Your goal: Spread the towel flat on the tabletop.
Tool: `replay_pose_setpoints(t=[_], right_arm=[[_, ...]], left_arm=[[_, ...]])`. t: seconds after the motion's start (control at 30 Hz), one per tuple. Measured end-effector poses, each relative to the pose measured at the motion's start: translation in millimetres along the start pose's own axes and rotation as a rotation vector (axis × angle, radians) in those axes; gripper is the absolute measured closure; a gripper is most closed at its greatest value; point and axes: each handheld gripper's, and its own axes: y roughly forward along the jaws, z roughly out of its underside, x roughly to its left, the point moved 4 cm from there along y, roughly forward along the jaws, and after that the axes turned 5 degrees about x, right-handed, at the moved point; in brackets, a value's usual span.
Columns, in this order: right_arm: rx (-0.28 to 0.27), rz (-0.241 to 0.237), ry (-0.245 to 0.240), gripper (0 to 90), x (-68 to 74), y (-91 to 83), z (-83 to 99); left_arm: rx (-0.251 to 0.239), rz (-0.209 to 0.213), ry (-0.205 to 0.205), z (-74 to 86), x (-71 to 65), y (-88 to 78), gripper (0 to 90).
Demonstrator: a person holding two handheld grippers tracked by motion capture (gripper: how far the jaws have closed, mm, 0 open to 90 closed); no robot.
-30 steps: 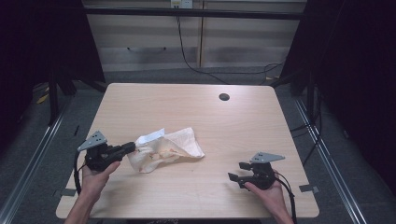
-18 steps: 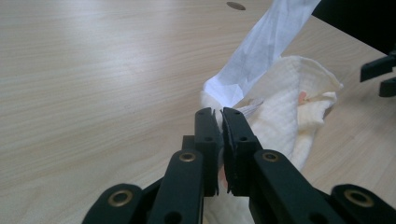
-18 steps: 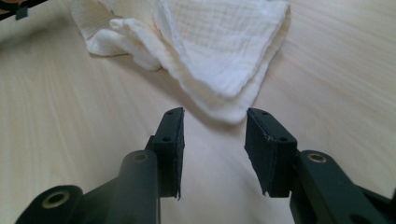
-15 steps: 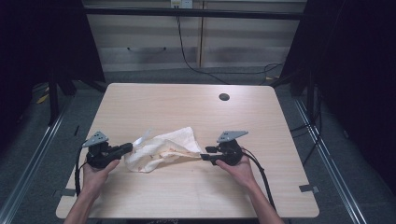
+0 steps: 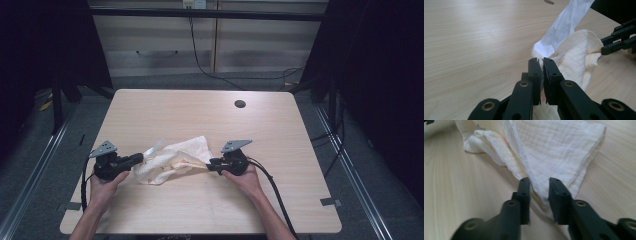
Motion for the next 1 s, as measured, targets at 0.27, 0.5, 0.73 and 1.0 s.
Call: replay_pose_setpoints(t=[0.27,0.5,0.73,1.0], right_arm=[[-0.103,0.006,0.036,88.9,-2.6,-26.1,-15.1],[-0.133,0.010,0.031,89.3,-1.7,-50.2,-28.2],[-0.163,0.040,0.023,89.4,0.6,-84.8,-45.6],[-0.191,0.059,0.027,89.4,1.4,-113.0,-54.2]], left_arm=[[-0.048,0.014,-0.012,-5.4,-2.1,-7.6,85.3],[-0.088,0.041,0.021,-18.5,-14.7,-13.9,85.3],[-0.137,0.080,0.068,-41.5,-34.9,-20.5,85.4],[-0.175,0.099,0.105,-66.6,-48.3,-28.9,85.4]])
